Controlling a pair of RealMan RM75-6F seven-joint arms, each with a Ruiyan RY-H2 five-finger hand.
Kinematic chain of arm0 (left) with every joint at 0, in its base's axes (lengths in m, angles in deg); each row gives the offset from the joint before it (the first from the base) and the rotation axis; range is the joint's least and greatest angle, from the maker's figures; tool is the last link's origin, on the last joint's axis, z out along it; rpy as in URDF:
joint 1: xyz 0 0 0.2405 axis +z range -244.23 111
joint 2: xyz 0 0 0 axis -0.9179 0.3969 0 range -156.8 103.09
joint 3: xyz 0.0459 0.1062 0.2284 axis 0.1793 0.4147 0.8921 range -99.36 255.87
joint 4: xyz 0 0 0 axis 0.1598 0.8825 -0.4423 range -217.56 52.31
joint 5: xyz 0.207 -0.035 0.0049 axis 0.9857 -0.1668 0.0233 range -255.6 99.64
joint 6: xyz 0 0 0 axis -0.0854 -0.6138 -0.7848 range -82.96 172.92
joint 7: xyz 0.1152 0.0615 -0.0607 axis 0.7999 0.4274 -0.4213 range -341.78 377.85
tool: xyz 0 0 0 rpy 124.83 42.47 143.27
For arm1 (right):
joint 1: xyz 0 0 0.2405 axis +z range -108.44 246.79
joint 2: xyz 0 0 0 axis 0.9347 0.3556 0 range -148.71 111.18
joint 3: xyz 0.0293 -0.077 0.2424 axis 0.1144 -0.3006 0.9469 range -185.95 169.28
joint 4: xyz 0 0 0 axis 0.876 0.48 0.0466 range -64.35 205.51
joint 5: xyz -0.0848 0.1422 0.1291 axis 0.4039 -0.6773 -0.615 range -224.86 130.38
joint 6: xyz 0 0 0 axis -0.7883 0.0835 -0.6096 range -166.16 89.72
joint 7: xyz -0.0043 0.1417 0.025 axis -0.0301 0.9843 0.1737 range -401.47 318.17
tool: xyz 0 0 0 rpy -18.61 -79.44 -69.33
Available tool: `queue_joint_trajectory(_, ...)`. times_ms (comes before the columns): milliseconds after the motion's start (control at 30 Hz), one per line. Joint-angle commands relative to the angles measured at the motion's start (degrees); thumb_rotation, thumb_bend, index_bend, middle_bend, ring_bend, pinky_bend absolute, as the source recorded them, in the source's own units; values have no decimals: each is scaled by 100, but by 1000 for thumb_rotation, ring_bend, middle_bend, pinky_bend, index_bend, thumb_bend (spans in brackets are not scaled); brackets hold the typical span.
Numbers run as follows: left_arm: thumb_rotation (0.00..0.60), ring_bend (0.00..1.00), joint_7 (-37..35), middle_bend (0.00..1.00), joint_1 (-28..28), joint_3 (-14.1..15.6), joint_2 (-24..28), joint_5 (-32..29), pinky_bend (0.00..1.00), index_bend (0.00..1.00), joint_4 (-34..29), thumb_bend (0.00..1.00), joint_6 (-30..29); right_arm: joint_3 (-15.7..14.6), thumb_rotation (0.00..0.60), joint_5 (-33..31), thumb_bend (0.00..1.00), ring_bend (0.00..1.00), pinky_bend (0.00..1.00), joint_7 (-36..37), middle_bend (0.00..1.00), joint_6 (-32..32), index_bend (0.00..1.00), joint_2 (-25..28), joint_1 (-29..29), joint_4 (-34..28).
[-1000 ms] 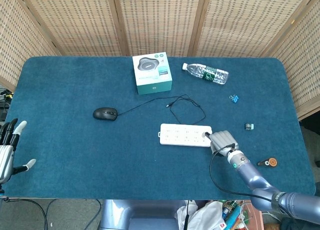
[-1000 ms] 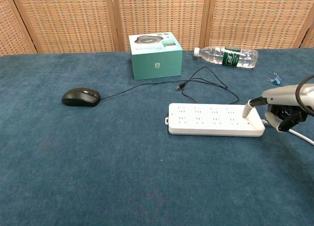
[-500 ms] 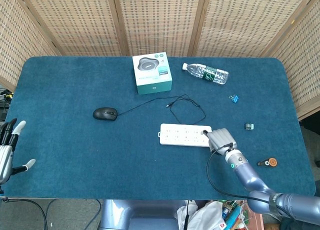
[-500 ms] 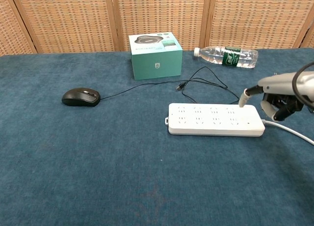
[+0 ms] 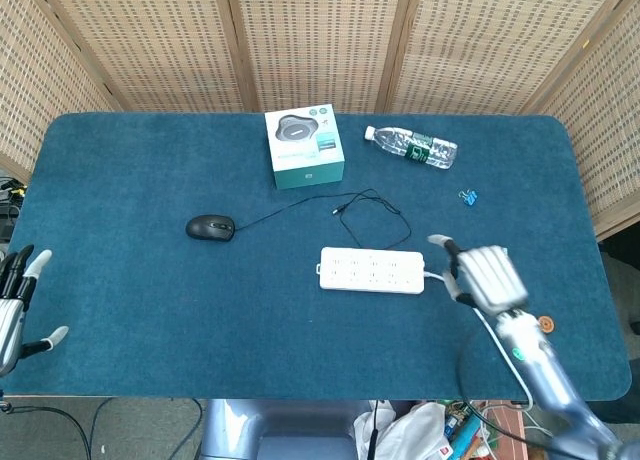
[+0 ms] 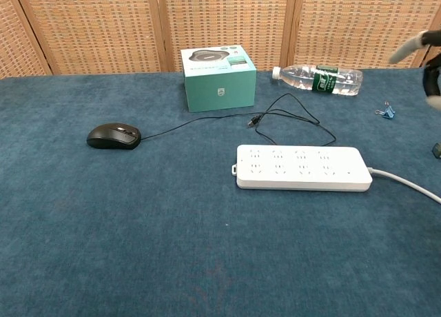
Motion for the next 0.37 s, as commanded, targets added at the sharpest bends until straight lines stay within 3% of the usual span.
queue_joint_trajectory(33,600,0,121,0,58,67,-91,93,0,0,77,0,-74,-475,600,636,0,0,45,423,0,-837,0,92,-898,525)
queue_joint_trajectory(367,600,0,121,0,114,158,-149,250,0,0,145,0,-103,-540,600,831,0,0,0,543,0,-1432,0,-274,-1683,1209)
